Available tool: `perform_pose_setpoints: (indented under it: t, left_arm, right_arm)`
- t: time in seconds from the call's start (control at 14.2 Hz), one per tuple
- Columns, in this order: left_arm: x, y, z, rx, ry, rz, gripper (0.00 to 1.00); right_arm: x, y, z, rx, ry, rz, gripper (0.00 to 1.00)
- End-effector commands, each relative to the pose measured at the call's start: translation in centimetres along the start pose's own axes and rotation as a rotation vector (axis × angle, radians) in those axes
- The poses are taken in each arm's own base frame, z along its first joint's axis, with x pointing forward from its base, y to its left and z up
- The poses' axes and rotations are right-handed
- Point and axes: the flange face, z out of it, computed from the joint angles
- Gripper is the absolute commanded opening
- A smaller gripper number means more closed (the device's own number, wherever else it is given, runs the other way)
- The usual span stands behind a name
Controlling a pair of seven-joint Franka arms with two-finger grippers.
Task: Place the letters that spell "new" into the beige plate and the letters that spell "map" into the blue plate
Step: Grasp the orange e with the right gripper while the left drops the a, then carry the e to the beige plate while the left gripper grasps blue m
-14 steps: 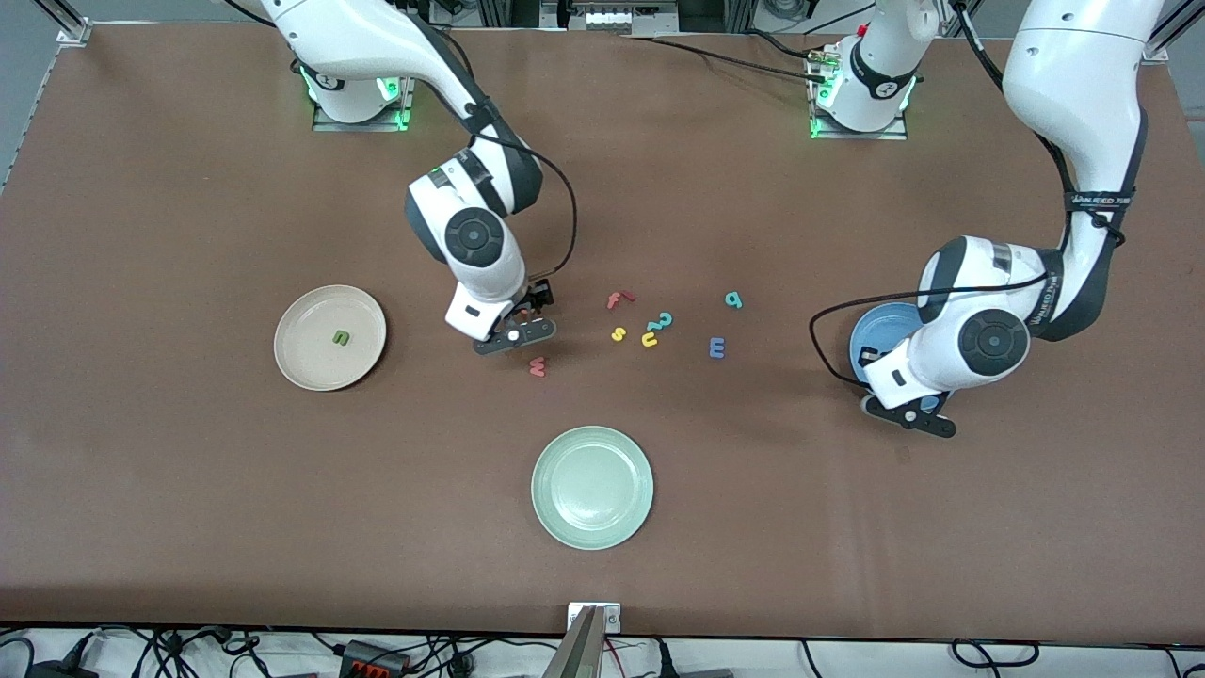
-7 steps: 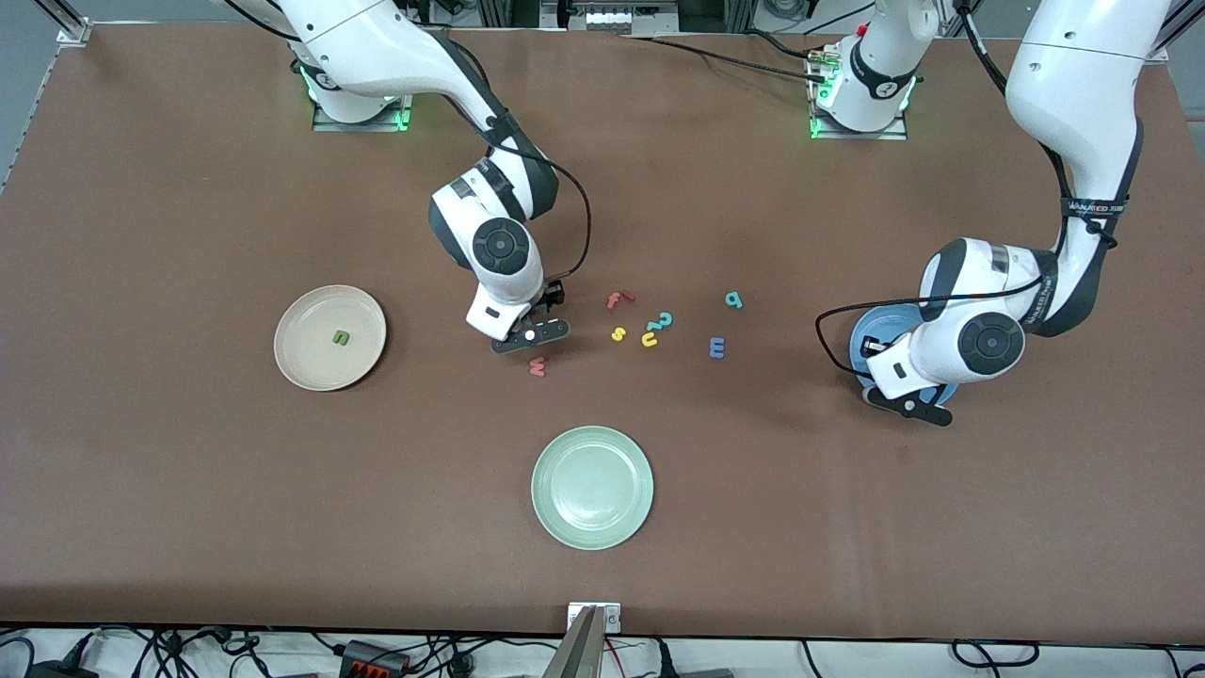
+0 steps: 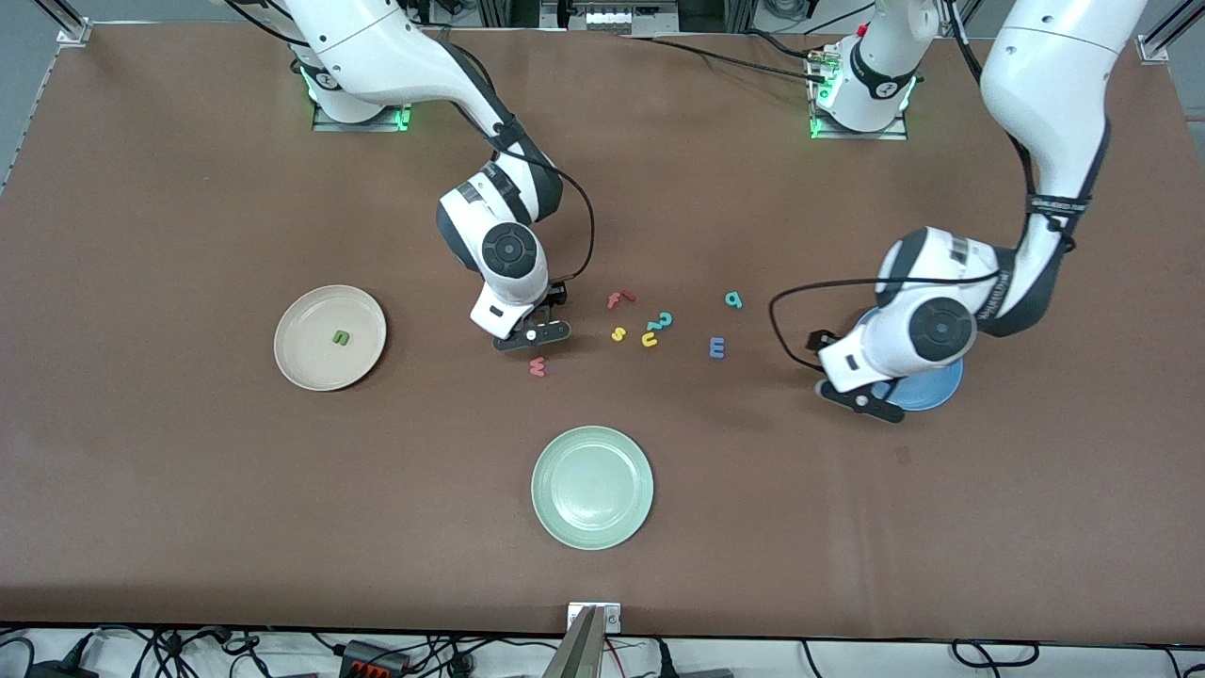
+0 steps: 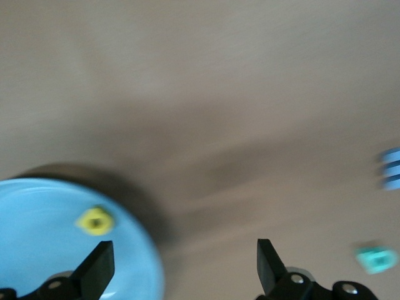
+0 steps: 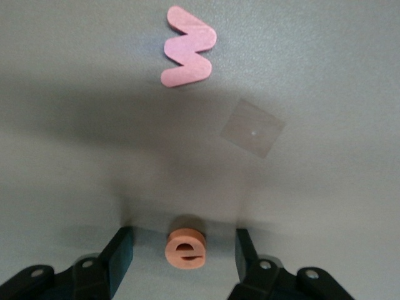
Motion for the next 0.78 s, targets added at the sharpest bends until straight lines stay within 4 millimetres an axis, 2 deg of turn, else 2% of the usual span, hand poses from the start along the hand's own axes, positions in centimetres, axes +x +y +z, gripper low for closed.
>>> perform_pose_setpoints:
  t: [0.0,0.14,0.35,0.49,0.56,0.63,0.71]
  left_arm:
    - [0.4,4.6,-0.8,-0.015,0.044,-0.076,1.00]
    - [0.7,9.0,0.7,-0.029,0.066,-0.076,1.00]
    - [0.4,13.7,2.9,-0.039,0.084,-0.119,1.00]
    - [0.4,14.6,3.6,-0.047,0.090,-0.125,1.00]
    - [0.5,14.8,4.8,-0.062,0.100,-0.122,1.00]
    - [0.5,15.0,5.8,-0.085,0.132,-0.117,1.00]
    - [0.2,15.0,6.4,-0.087,0.143,-0.108,0.94]
  right_arm:
    - [-0.2,-0.6,-0.1,-0.002,-0.002,0.034,0.74]
    - [-0.2,-0.5,0.0,-0.002,-0.004,0.040,0.71]
    - [-0.3,-0.4,0.1,-0.008,-0.017,0.038,0.69]
    - [-0.4,-0.4,0.1,-0.009,-0.018,0.040,0.63]
    - [-0.4,-0.4,0.3,-0.010,-0.021,0.040,0.57]
    - [-0.4,-0.4,0.3,-0.010,-0.021,0.040,0.47]
    - [-0.5,-0.3,0.3,-0.013,-0.028,0.041,0.36]
